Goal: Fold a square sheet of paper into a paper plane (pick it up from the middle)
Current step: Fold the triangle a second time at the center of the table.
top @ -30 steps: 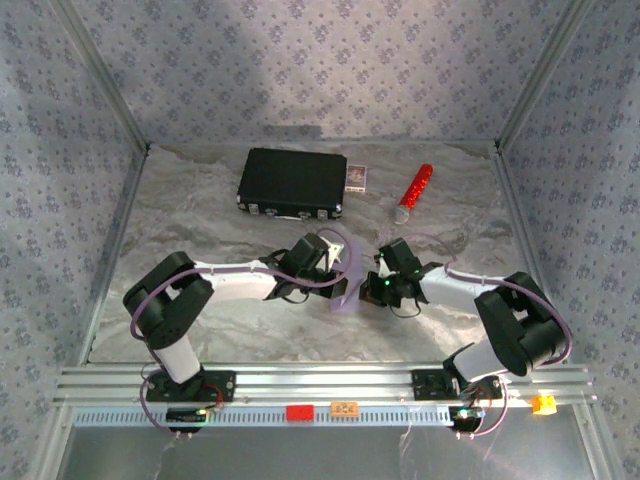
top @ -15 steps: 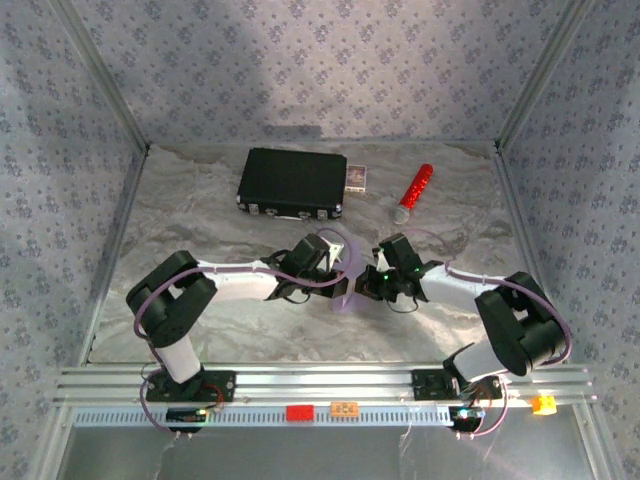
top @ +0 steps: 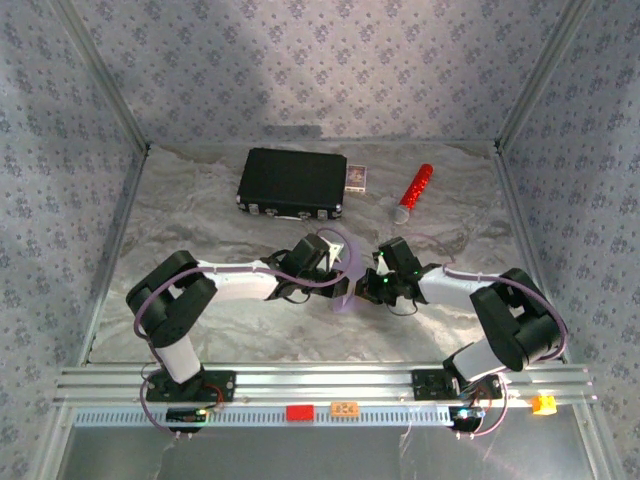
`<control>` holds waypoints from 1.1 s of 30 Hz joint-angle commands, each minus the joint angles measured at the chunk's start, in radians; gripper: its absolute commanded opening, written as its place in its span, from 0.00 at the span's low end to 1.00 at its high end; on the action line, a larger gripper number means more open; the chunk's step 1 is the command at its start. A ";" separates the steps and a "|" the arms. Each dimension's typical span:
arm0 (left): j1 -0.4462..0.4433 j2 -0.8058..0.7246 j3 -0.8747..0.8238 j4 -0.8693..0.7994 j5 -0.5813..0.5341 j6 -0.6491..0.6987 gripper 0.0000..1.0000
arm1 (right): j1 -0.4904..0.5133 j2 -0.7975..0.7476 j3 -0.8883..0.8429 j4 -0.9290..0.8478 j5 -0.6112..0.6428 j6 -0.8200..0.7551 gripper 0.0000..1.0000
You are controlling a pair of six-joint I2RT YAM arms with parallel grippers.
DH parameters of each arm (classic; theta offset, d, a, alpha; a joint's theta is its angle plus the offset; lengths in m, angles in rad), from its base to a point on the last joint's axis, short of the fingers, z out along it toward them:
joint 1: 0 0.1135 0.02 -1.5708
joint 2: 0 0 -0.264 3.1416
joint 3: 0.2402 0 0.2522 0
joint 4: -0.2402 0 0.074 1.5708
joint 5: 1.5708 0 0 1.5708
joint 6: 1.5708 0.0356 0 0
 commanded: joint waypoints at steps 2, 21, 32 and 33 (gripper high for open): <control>-0.006 0.005 0.011 0.028 -0.011 0.007 0.12 | 0.004 0.006 -0.007 0.004 -0.016 0.009 0.10; 0.001 0.013 0.022 -0.010 -0.036 0.052 0.00 | 0.000 0.009 -0.011 -0.043 0.012 -0.009 0.10; 0.036 0.044 0.048 -0.084 -0.049 0.135 0.00 | -0.005 0.011 0.000 -0.114 0.042 -0.046 0.10; 0.038 0.049 0.052 -0.087 -0.049 0.140 0.00 | -0.005 0.013 0.002 -0.113 0.041 -0.046 0.10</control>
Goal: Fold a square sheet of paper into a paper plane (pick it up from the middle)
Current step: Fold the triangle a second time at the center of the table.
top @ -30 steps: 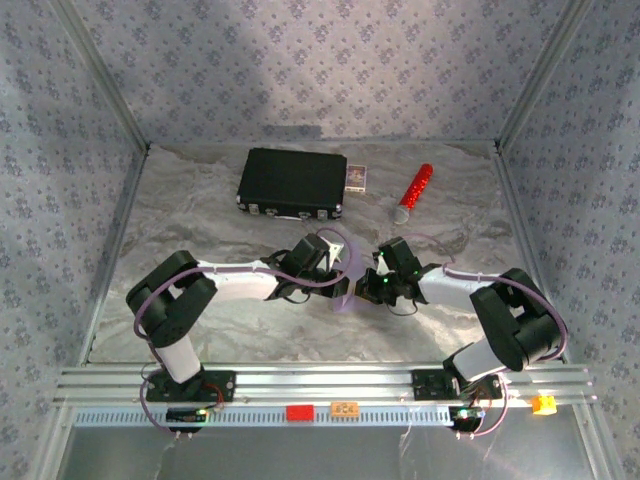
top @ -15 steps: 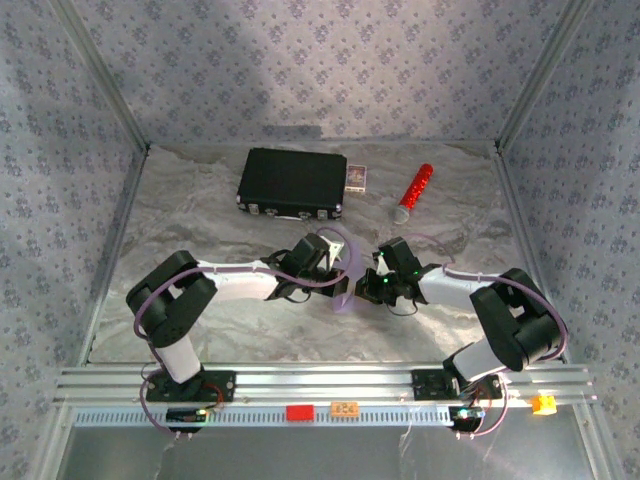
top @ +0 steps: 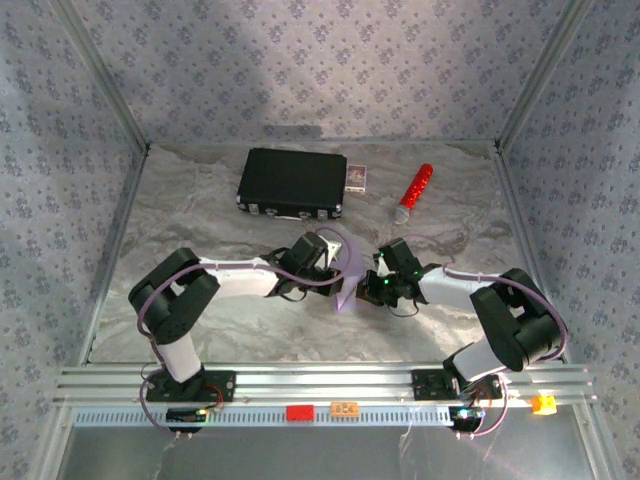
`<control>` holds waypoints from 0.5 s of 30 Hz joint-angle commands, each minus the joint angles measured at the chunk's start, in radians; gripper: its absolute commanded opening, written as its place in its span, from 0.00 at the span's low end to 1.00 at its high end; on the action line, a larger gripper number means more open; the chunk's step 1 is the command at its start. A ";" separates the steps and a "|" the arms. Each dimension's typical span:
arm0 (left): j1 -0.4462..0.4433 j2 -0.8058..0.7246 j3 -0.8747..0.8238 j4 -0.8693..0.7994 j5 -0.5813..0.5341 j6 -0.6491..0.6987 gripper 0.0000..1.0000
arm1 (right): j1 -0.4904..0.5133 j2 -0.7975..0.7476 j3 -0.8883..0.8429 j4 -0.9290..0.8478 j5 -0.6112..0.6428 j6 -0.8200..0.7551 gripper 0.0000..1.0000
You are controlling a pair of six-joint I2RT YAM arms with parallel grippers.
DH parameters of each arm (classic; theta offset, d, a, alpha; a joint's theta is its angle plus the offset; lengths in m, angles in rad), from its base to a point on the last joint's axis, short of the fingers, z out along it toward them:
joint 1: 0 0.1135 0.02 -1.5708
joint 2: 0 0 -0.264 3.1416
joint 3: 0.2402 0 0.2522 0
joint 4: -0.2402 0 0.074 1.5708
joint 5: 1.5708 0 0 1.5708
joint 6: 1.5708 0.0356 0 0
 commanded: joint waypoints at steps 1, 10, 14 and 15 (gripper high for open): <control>0.011 0.028 0.038 -0.044 -0.007 0.054 0.00 | -0.007 0.011 0.004 -0.082 0.036 -0.024 0.10; 0.025 0.047 0.047 -0.051 -0.013 0.073 0.00 | -0.007 0.008 0.002 -0.084 0.036 -0.022 0.10; 0.024 0.047 0.043 -0.053 -0.030 0.073 0.00 | -0.007 0.008 0.003 -0.084 0.039 -0.024 0.10; 0.024 0.048 0.042 -0.053 -0.031 0.074 0.00 | -0.007 0.008 0.003 -0.084 0.037 -0.023 0.10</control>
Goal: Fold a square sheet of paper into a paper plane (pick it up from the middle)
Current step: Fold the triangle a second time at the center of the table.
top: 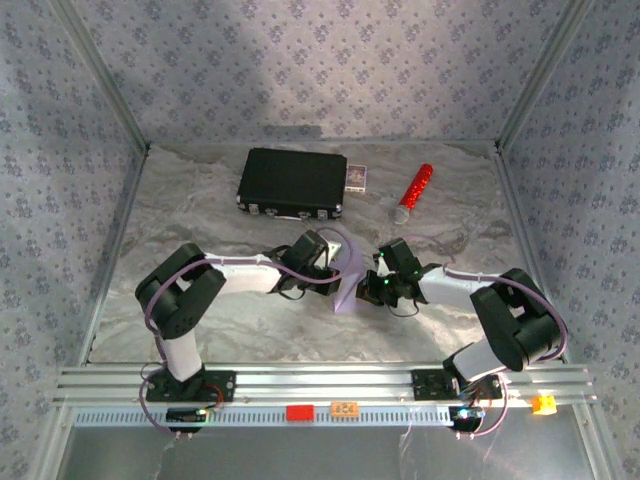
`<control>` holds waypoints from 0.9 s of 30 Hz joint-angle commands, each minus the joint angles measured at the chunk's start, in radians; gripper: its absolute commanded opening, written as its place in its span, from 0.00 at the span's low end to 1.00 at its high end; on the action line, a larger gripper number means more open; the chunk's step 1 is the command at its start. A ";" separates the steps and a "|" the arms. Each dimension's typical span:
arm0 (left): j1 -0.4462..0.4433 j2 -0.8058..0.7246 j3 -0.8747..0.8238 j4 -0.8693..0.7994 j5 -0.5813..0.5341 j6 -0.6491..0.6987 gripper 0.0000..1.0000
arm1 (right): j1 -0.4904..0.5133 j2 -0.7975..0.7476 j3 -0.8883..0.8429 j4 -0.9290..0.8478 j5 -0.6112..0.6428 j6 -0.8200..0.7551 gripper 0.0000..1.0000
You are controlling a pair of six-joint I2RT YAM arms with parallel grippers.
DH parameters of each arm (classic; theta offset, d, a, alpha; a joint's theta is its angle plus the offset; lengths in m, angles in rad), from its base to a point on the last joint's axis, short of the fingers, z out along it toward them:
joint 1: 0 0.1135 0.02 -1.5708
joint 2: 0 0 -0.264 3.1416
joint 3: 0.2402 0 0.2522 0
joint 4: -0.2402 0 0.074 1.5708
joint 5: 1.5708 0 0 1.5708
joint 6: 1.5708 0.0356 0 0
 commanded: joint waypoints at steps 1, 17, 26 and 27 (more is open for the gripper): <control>0.005 0.010 0.021 -0.020 -0.022 0.023 0.00 | -0.004 0.008 0.002 -0.080 0.036 -0.019 0.10; 0.008 0.021 0.025 -0.029 -0.038 0.027 0.00 | -0.006 0.008 0.000 -0.081 0.038 -0.021 0.10; 0.008 0.026 0.027 -0.039 -0.041 0.024 0.00 | -0.007 0.010 0.000 -0.080 0.040 -0.018 0.10; 0.009 0.026 0.026 -0.037 -0.041 0.023 0.00 | -0.006 0.008 0.000 -0.079 0.040 -0.016 0.10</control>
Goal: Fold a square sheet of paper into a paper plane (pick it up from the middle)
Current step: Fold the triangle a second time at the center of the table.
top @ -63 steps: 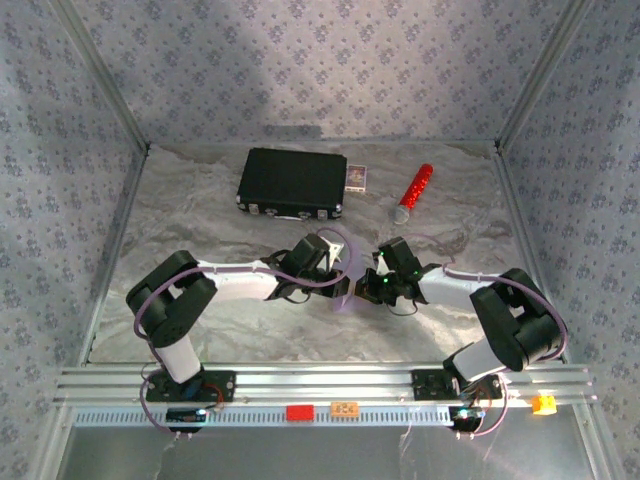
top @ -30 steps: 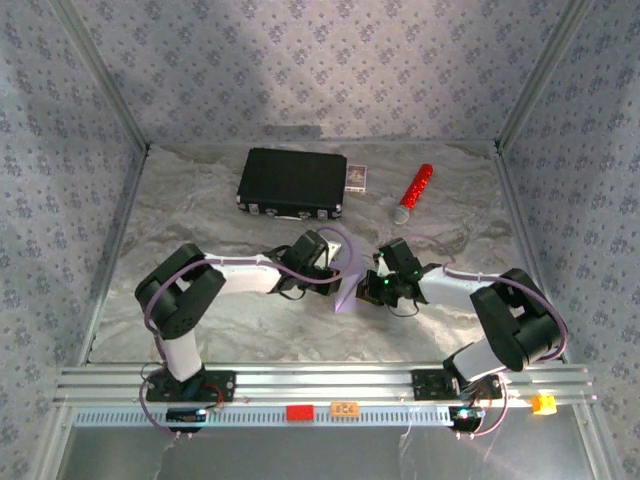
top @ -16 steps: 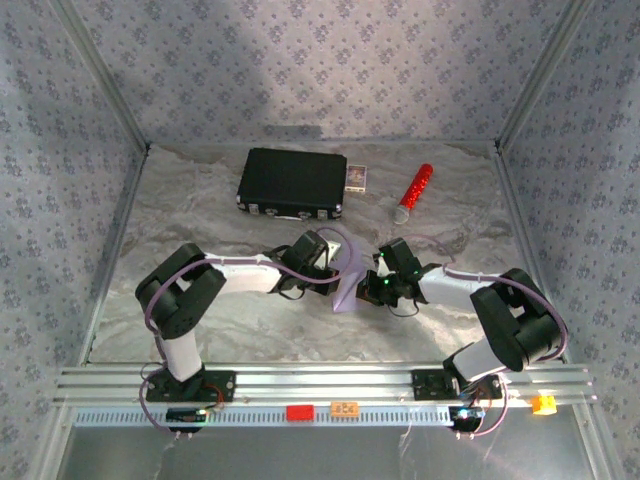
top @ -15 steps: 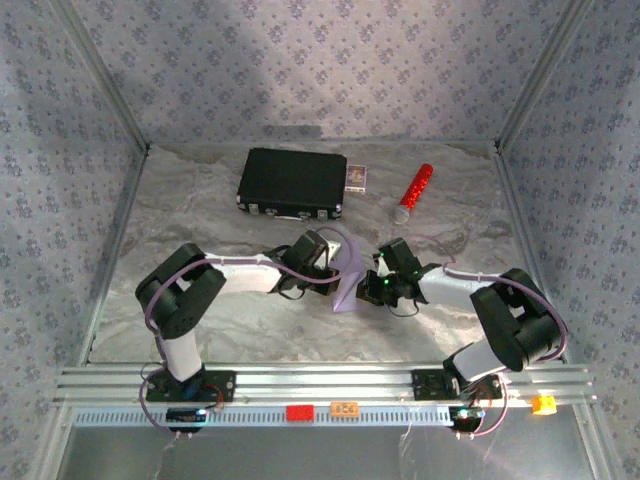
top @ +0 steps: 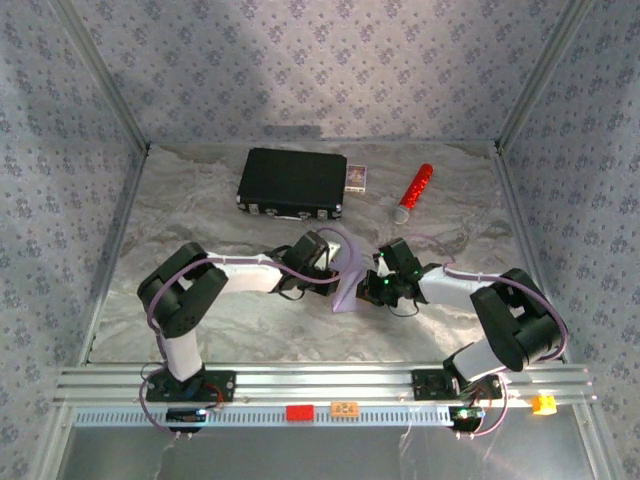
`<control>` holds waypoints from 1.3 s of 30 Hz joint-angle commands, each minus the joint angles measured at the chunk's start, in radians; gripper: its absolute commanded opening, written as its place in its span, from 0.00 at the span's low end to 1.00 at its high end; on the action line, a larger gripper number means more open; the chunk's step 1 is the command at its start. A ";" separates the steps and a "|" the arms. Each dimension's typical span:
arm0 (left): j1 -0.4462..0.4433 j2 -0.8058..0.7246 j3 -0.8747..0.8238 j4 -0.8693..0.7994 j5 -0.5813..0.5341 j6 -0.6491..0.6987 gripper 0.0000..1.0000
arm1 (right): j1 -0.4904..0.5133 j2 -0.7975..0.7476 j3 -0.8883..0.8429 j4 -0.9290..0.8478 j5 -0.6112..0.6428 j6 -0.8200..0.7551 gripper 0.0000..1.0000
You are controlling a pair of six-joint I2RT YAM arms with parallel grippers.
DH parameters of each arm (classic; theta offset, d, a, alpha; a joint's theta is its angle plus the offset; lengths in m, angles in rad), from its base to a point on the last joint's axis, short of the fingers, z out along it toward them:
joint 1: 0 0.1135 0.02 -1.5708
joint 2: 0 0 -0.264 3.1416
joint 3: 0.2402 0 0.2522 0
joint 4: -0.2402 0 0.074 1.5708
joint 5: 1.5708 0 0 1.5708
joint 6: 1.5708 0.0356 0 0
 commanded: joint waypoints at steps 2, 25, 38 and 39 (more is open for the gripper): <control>0.009 0.012 0.020 -0.021 -0.014 0.017 0.00 | -0.005 0.008 -0.001 -0.076 0.039 -0.014 0.10; 0.009 0.029 0.006 0.000 -0.007 0.002 0.00 | -0.006 -0.022 0.002 -0.035 0.029 0.008 0.10; 0.008 0.021 -0.005 0.012 -0.005 -0.007 0.00 | -0.018 -0.083 -0.008 0.107 -0.027 0.090 0.09; 0.009 0.021 -0.006 0.012 -0.005 -0.008 0.00 | -0.019 -0.075 -0.010 0.145 -0.040 0.104 0.09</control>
